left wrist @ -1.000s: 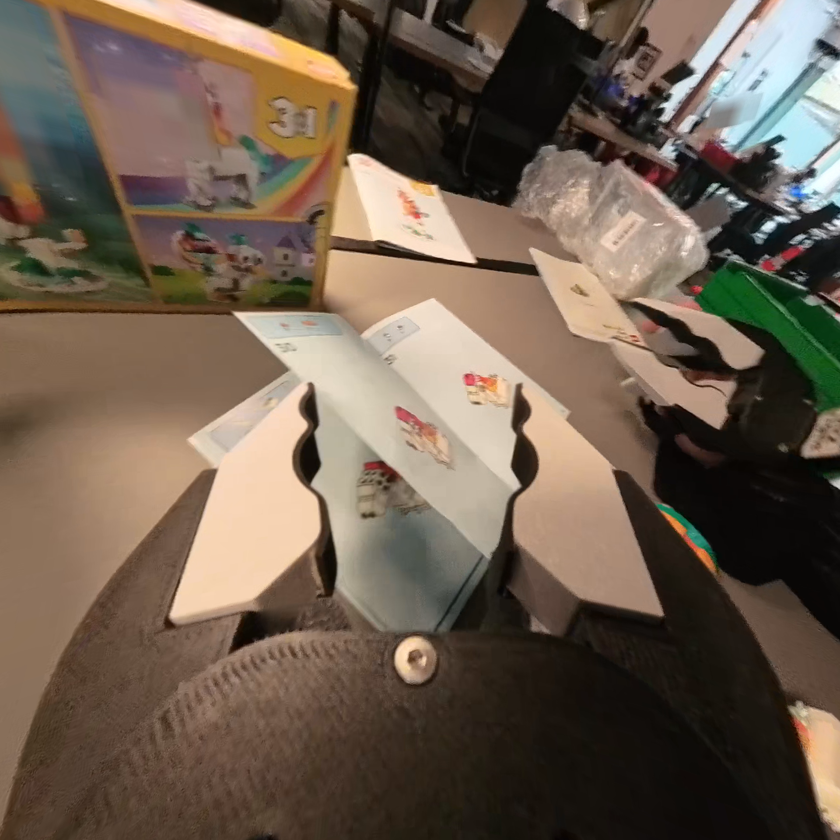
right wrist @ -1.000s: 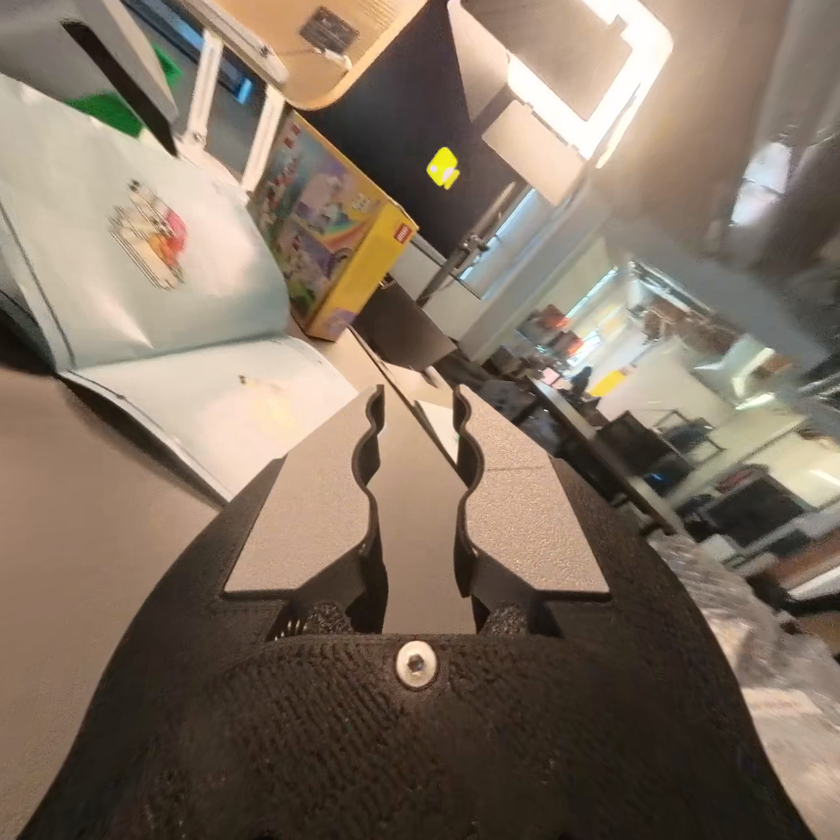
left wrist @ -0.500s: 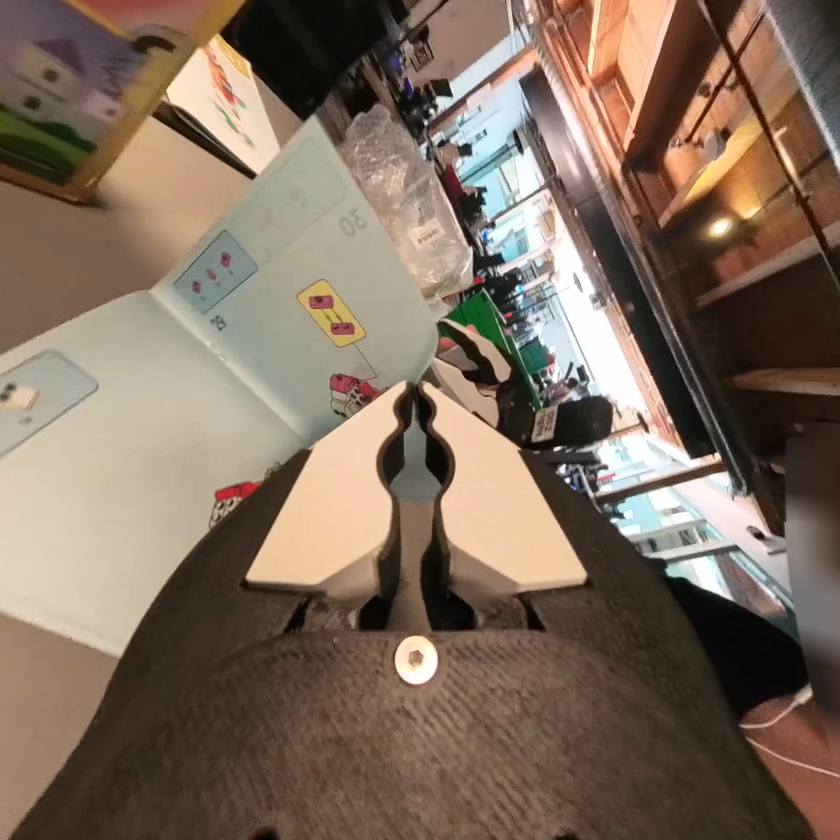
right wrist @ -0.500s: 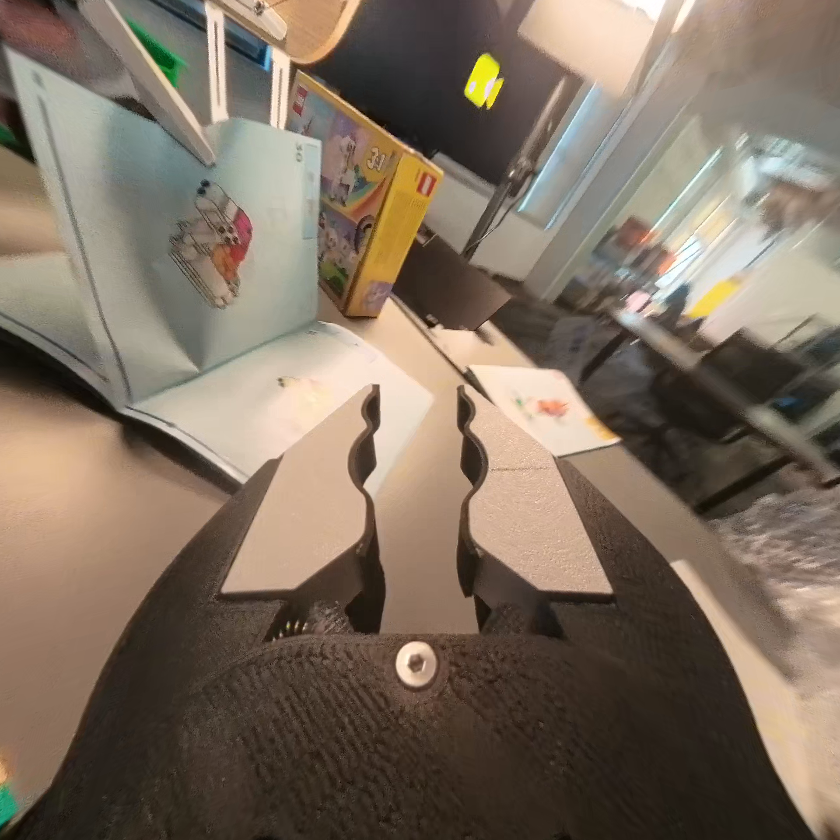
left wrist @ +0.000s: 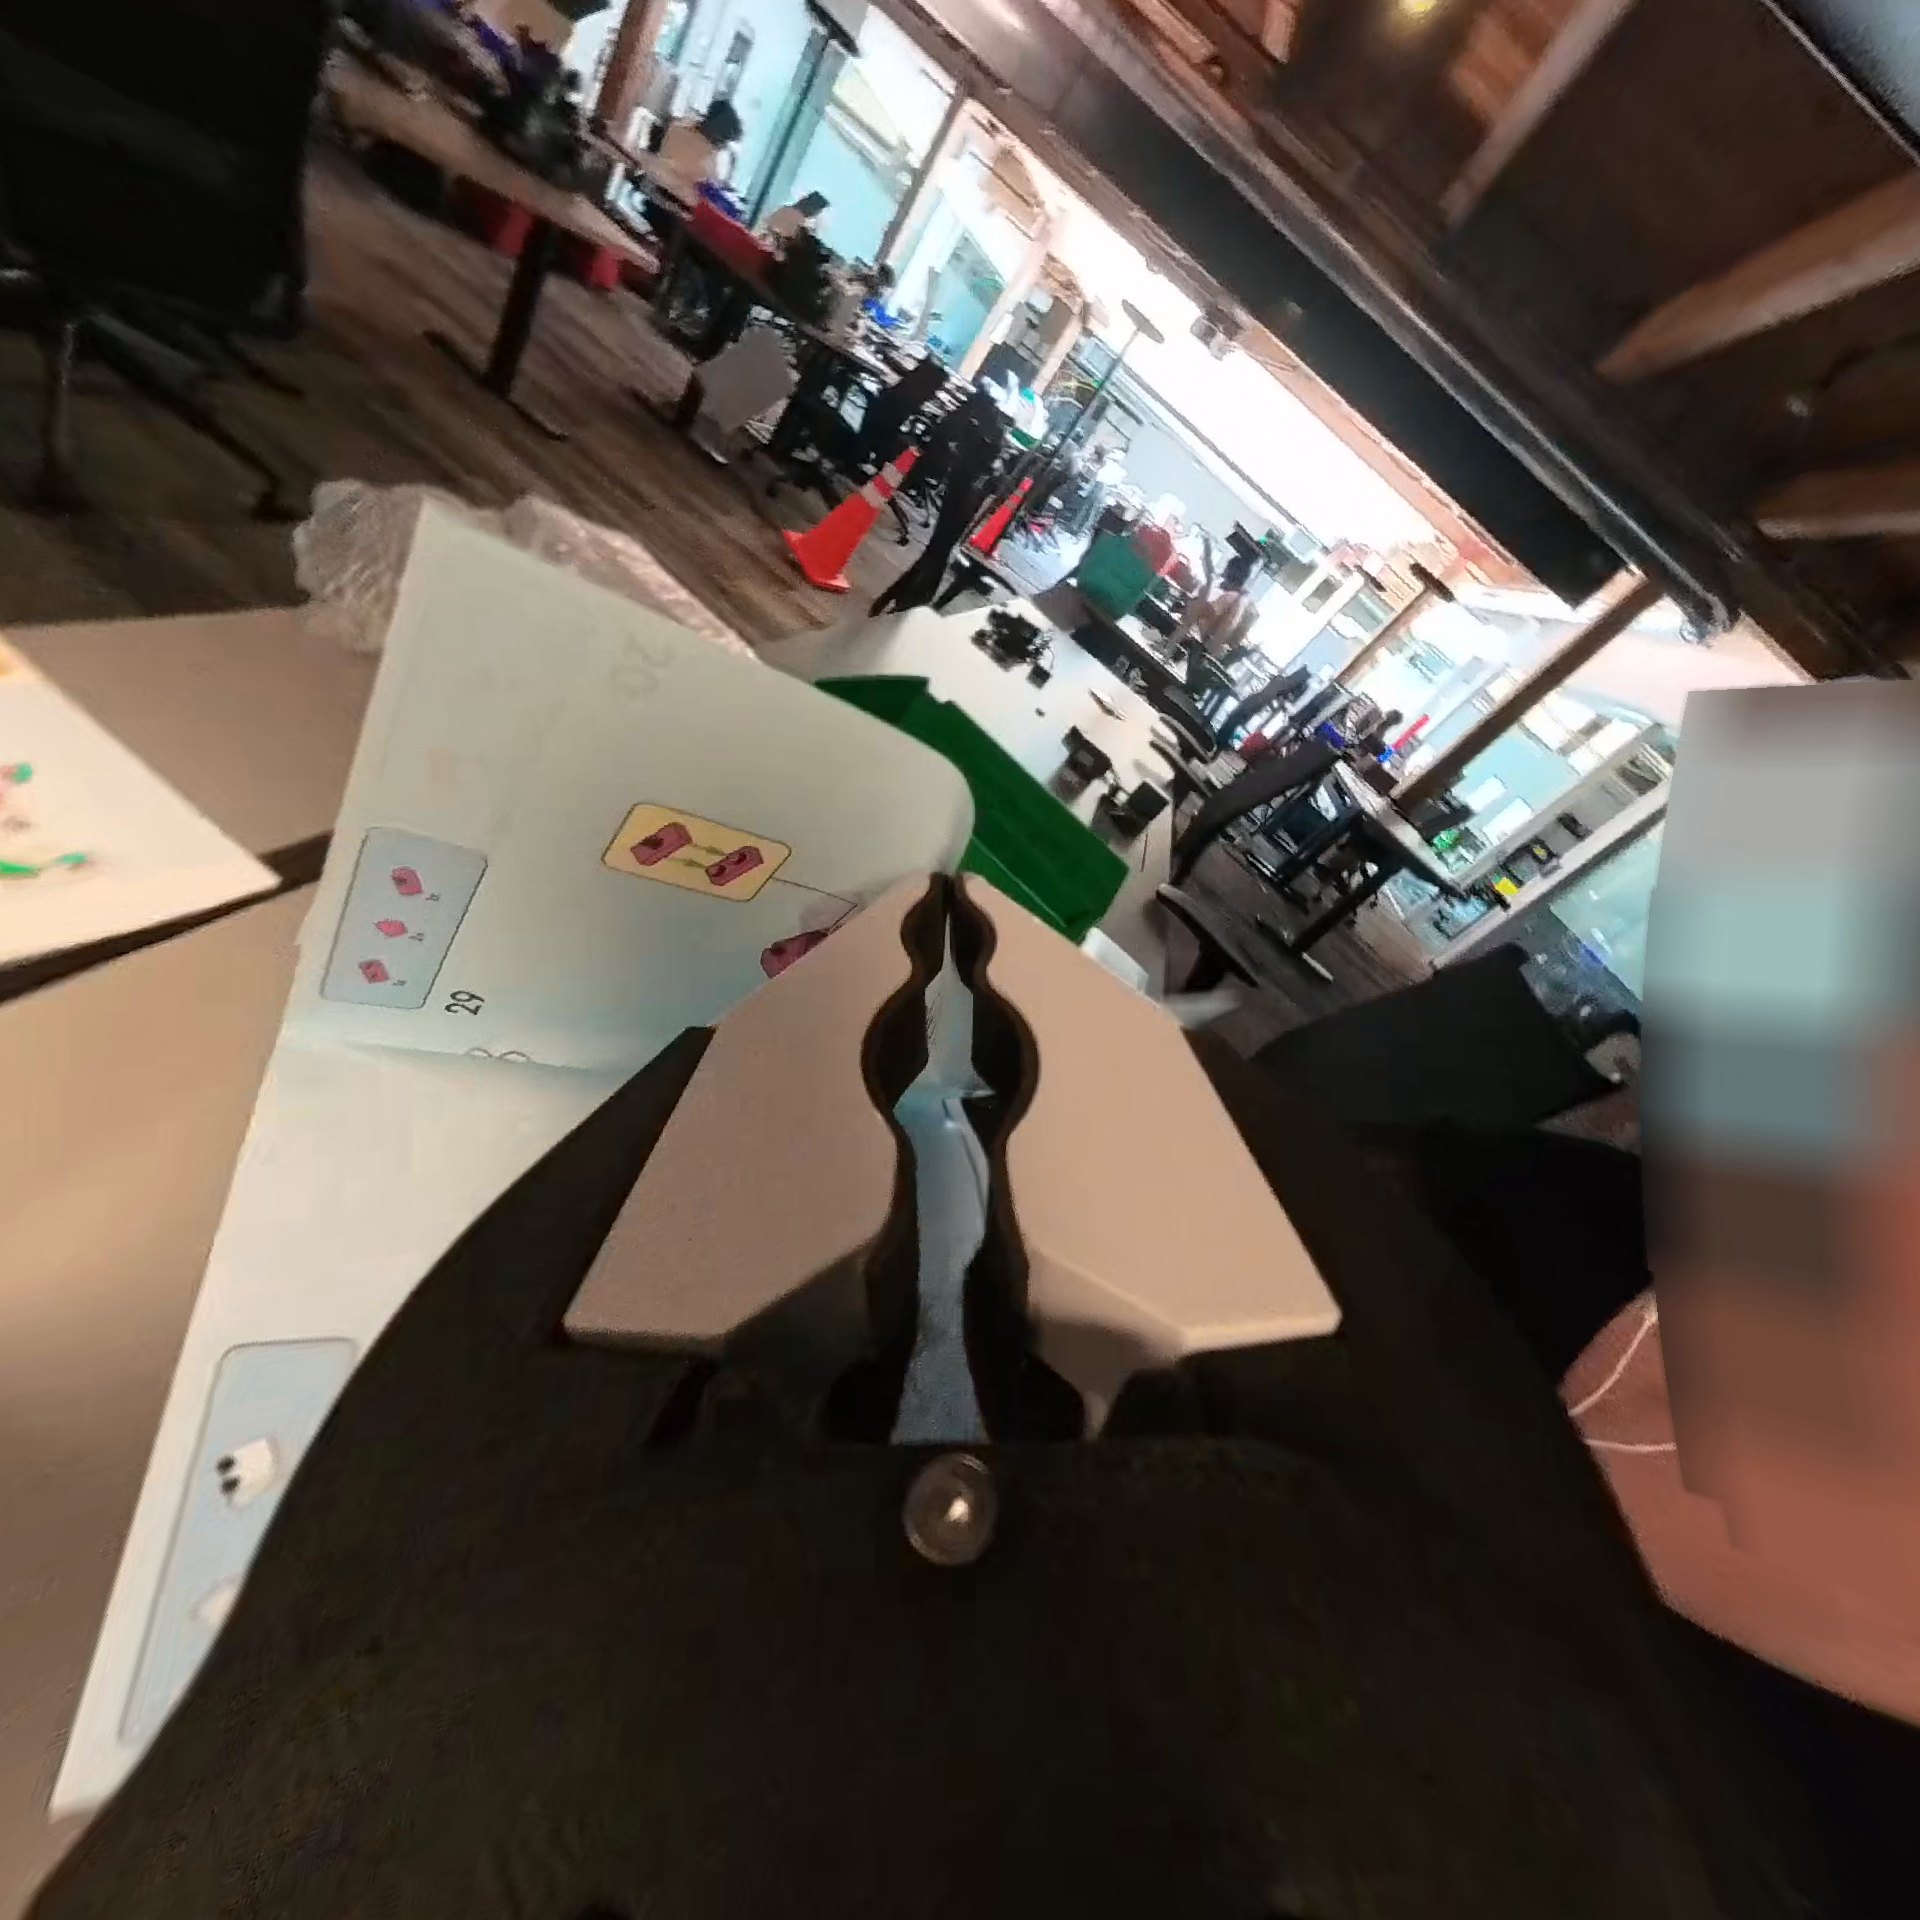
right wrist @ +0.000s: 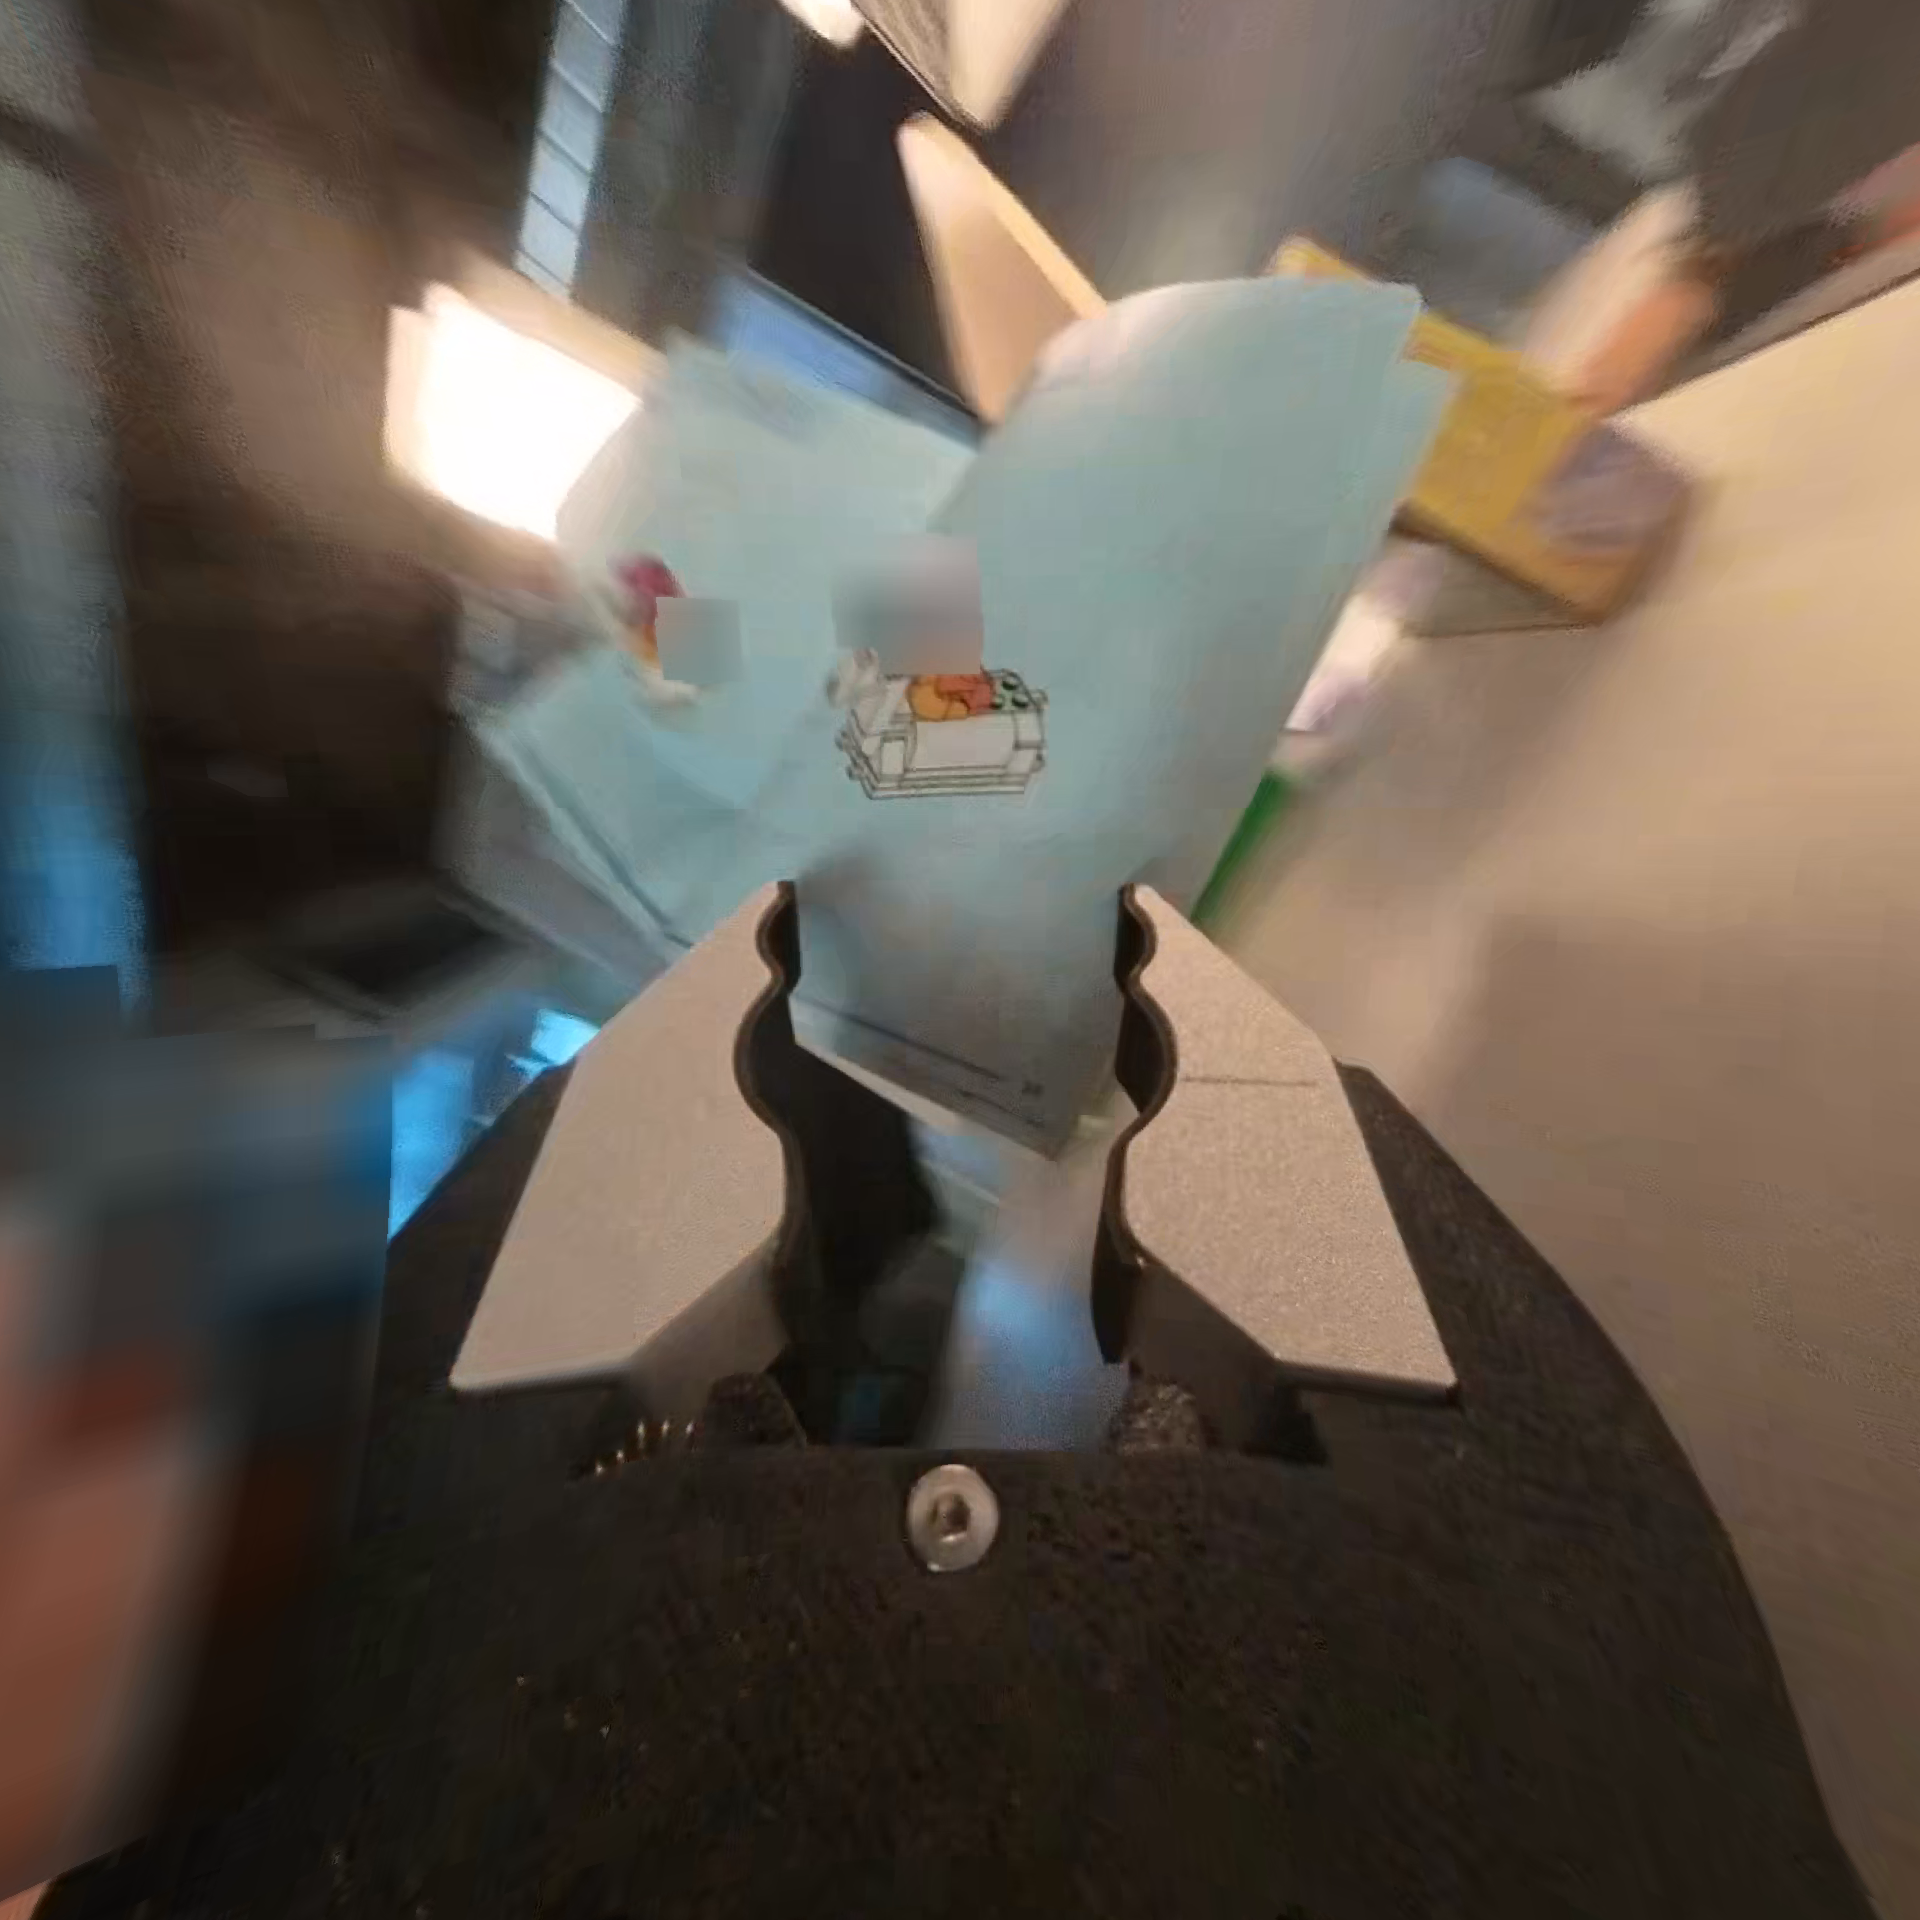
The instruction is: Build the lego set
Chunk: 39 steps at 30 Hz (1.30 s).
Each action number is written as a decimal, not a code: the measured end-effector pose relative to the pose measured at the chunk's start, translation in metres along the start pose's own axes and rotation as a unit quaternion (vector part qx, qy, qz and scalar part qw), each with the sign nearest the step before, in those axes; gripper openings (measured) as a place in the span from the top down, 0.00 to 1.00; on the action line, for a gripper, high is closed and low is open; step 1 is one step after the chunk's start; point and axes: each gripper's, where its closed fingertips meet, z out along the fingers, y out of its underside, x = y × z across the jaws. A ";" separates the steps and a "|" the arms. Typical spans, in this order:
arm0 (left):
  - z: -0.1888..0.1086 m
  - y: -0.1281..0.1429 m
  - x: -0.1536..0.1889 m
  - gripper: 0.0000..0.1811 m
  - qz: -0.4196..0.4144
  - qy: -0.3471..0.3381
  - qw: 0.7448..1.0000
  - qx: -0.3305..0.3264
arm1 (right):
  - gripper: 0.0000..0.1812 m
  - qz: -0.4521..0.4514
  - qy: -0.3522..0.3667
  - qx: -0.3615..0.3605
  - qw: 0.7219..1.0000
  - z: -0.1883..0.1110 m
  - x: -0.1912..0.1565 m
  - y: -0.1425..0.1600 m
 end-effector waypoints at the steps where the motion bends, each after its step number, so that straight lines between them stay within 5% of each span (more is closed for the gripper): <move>1: 0.002 -0.004 0.008 1.00 0.013 0.008 1.000 -0.002 | 0.65 0.035 -0.041 0.014 0.998 -0.001 -0.009 -0.003; 6: 0.011 -0.004 0.025 1.00 0.044 0.016 0.999 -0.004 | 0.60 0.068 -0.131 0.023 0.989 0.001 -0.037 -0.005; 10: 0.011 -0.002 0.031 1.00 0.054 0.024 0.998 0.009 | 0.58 0.072 -0.066 0.002 0.995 0.004 -0.012 0.008; 14: 0.007 -0.014 0.049 1.00 0.068 0.061 0.996 0.025 | 0.57 0.130 -0.075 0.001 0.989 0.002 -0.003 0.011; 18: 0.009 -0.021 0.066 1.00 0.105 0.080 0.991 0.008 | 0.57 0.152 -0.175 -0.017 0.973 0.004 -0.037 0.016; 25: 0.015 -0.017 0.072 1.00 0.136 0.090 0.986 -0.015 | 0.66 0.086 -0.265 0.062 0.958 -0.018 -0.079 -0.012; 29: 0.016 -0.002 0.065 1.00 0.145 0.080 0.986 -0.028 | 0.77 0.075 -0.242 0.059 0.966 -0.024 -0.080 -0.016; 33: 0.013 0.016 0.056 1.00 0.150 0.066 0.985 -0.047 | 0.99 0.045 -0.163 0.055 0.984 -0.028 -0.072 -0.018; 39: 0.007 0.058 0.027 0.98 0.132 0.005 0.990 -0.042 | 1.00 -0.154 0.016 0.004 0.988 -0.038 -0.090 -0.022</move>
